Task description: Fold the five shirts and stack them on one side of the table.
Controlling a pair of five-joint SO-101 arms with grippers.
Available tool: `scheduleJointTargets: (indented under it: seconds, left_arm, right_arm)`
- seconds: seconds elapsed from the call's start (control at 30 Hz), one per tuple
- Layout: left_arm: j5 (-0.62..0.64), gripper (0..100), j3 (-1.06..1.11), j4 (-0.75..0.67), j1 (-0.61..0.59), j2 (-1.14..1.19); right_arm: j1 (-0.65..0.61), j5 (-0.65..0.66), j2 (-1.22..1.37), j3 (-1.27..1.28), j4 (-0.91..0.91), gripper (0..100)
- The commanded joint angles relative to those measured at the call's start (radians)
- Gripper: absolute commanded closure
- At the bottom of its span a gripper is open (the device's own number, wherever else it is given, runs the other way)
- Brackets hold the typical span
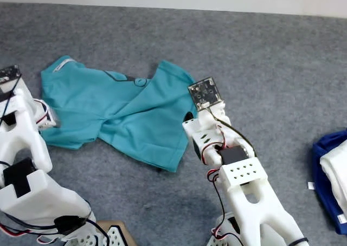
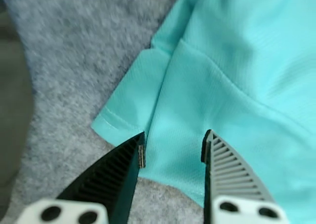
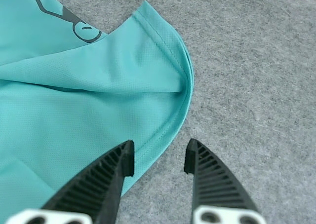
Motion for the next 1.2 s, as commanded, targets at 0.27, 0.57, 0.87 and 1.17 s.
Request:
scheduleJointTargets:
  seconds: [0.27,0.57,0.87,1.17]
  left_arm:
    - [-0.006,80,-0.015,0.06,-0.031,-0.071]
    - [-0.005,80,0.203,-0.038,-0.048,-0.277]
    - [-0.003,80,0.248,-0.127,-0.041,-0.214]
    - [-0.003,80,0.248,-0.175,0.041,-0.117]
  right_arm:
    - [-0.012,0.012,-0.005,-0.004,0.008,82.5]
    - [-0.012,0.012,-0.005,-0.004,0.008,82.5]
    - [-0.01,0.012,-0.005,-0.004,0.008,82.5]
    - [-0.01,0.012,-0.005,-0.004,0.008,82.5]
